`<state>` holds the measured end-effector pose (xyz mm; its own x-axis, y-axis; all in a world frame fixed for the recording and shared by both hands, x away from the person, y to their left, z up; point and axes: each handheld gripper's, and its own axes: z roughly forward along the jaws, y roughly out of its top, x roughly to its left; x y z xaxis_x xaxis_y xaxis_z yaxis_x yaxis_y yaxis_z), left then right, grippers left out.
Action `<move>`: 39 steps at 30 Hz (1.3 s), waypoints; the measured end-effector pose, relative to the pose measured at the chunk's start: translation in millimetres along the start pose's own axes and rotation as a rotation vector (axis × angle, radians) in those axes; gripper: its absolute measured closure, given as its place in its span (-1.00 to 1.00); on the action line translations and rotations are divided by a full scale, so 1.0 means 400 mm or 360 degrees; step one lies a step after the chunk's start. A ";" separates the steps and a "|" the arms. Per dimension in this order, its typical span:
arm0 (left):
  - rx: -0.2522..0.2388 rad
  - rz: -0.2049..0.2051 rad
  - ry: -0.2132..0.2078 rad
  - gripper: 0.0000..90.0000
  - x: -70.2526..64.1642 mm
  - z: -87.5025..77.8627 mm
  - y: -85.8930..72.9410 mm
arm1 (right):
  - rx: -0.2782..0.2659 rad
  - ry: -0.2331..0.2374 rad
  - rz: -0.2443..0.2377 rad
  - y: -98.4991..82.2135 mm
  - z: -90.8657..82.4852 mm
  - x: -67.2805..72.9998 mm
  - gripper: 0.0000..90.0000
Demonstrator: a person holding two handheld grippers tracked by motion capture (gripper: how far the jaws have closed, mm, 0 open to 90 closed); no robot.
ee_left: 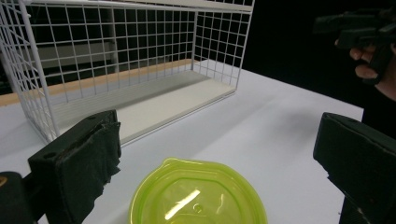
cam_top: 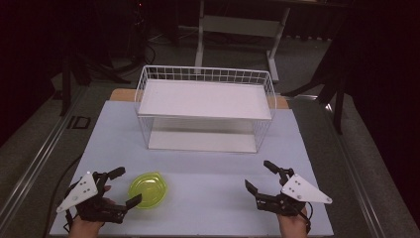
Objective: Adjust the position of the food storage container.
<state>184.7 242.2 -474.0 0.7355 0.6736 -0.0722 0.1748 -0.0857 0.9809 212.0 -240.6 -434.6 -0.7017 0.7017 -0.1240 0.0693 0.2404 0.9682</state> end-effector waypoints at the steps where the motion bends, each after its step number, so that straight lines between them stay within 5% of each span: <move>1: -0.0006 0.0016 0.0013 -0.96 -0.002 -0.001 0.002 | -0.0003 -0.0005 -0.0022 0.003 0.000 0.005 -0.58; 9: 0.0019 0.0043 0.0025 -0.96 -0.005 -0.005 0.022 | -0.0028 0.0022 -0.0019 0.011 -0.001 0.012 -0.58; 11: 0.0024 -0.0035 -0.0020 -0.96 -0.004 -0.012 0.034 | -0.0030 0.0015 -0.0016 0.011 -0.001 0.010 -0.58; 19: 0.0112 -0.0147 0.0010 -0.95 0.015 -0.052 0.022 | -0.0013 -0.0004 -0.0015 0.009 0.006 0.014 -0.62; 25: 0.0254 -0.0155 0.0060 -0.84 0.043 -0.081 -0.018 | 0.0011 0.0019 -0.0022 0.006 0.014 0.022 -0.62; 28: 0.0290 -0.0182 0.0132 -0.59 0.059 -0.097 -0.040 | 0.0025 0.0027 -0.0024 0.003 0.017 0.025 -0.62; 31: 0.0351 -0.0190 0.0161 0.06 0.076 -0.115 -0.062 | 0.0023 0.0029 -0.0023 0.002 0.018 0.024 -0.62; 32: 0.0444 -0.0196 0.0134 0.32 0.087 -0.120 -0.076 | 0.0028 0.0029 -0.0018 0.001 0.019 0.025 -0.62; 36: 0.0596 -0.0185 0.0161 0.72 0.090 -0.109 -0.100 | 0.0032 0.0037 -0.0021 0.000 0.023 0.025 -0.62; 39: 0.0714 -0.0176 0.0108 0.91 0.085 -0.089 -0.117 | 0.0033 0.0036 -0.0021 0.000 0.023 0.025 -0.62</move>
<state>178.4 295.1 -515.8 0.6548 0.7418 -0.1452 0.5265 -0.3098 0.7917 211.6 -227.3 -437.9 -0.7182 0.6833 -0.1314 0.0744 0.2632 0.9619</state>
